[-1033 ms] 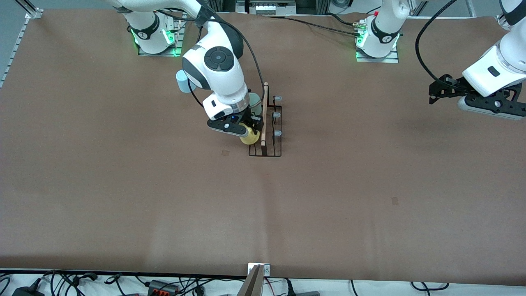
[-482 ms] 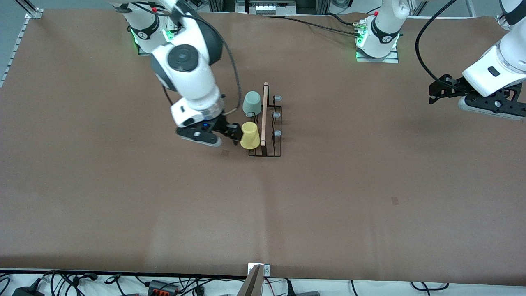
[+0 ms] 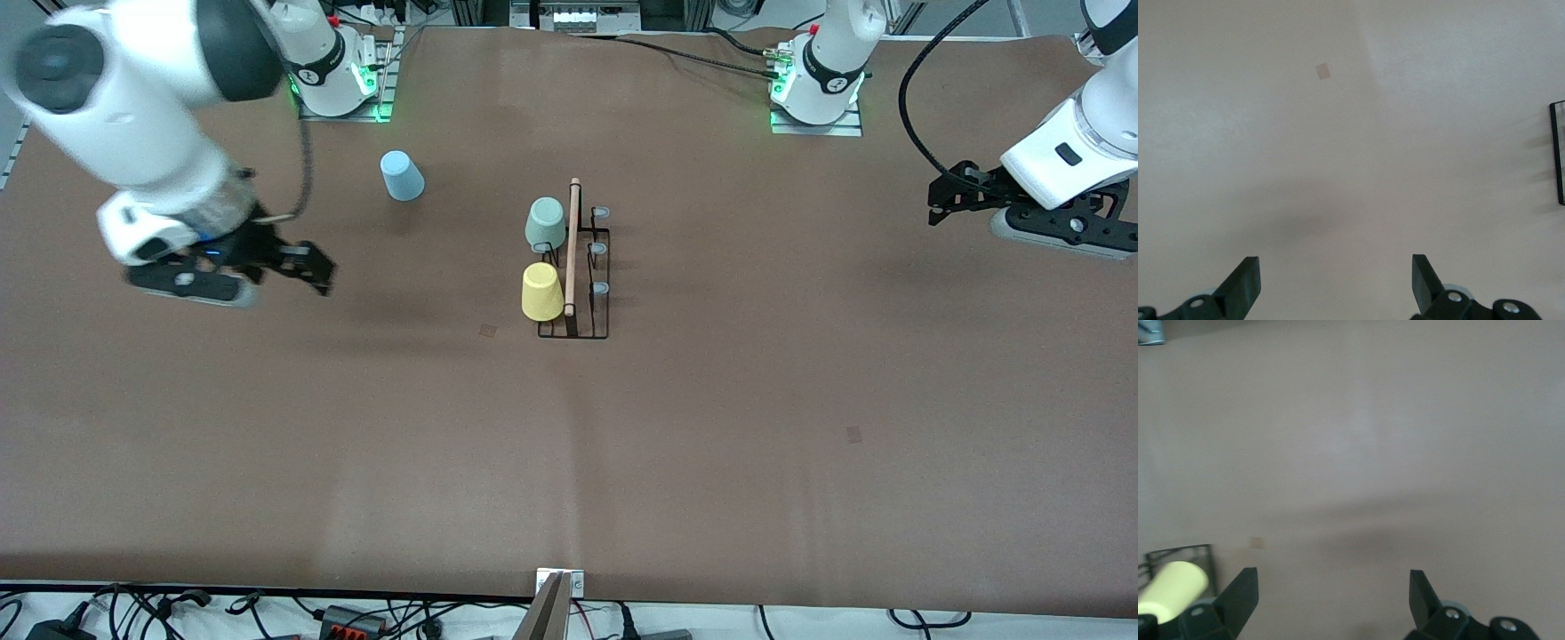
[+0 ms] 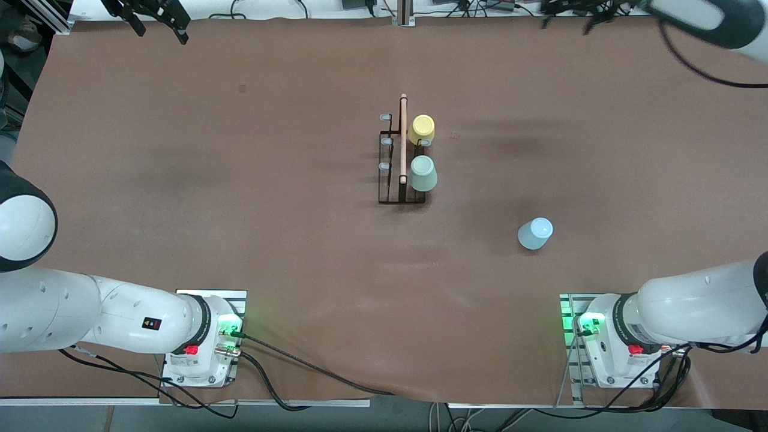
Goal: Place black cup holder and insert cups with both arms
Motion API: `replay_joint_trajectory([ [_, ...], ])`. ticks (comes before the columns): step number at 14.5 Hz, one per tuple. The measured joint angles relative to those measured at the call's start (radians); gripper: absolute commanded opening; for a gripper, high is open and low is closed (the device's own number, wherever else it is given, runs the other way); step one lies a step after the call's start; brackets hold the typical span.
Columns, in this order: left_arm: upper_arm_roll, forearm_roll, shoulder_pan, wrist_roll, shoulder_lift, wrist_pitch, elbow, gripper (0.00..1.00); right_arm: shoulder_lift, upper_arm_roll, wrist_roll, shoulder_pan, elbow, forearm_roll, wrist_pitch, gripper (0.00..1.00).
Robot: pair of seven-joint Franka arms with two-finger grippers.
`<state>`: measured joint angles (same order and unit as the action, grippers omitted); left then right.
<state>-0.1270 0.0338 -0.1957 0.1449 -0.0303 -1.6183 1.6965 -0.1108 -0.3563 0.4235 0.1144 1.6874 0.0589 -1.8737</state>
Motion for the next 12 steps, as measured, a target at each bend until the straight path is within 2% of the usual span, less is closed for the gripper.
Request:
replay_joint_trajectory([
  [4, 0.000, 0.000, 0.000, 0.000, 0.000, 0.000, 0.000, 1.00, 0.035, 0.240, -0.202, 0.025, -0.018, -0.084, 0.062, 1.00],
  [6, 0.000, 0.000, 0.000, 0.000, 0.000, 0.000, 0.000, 1.00, 0.038, 0.312, -0.223, 0.024, -0.068, -0.086, 0.118, 1.00],
  [9, 0.000, 0.000, 0.000, 0.000, 0.000, 0.000, 0.000, 1.00, 0.039, 0.359, -0.228, -0.012, -0.148, -0.057, 0.227, 1.00],
  [12, 0.000, 0.000, 0.000, -0.001, 0.000, 0.000, 0.000, 1.00, 0.033, 0.364, -0.227, -0.049, -0.165, -0.047, 0.261, 1.00],
])
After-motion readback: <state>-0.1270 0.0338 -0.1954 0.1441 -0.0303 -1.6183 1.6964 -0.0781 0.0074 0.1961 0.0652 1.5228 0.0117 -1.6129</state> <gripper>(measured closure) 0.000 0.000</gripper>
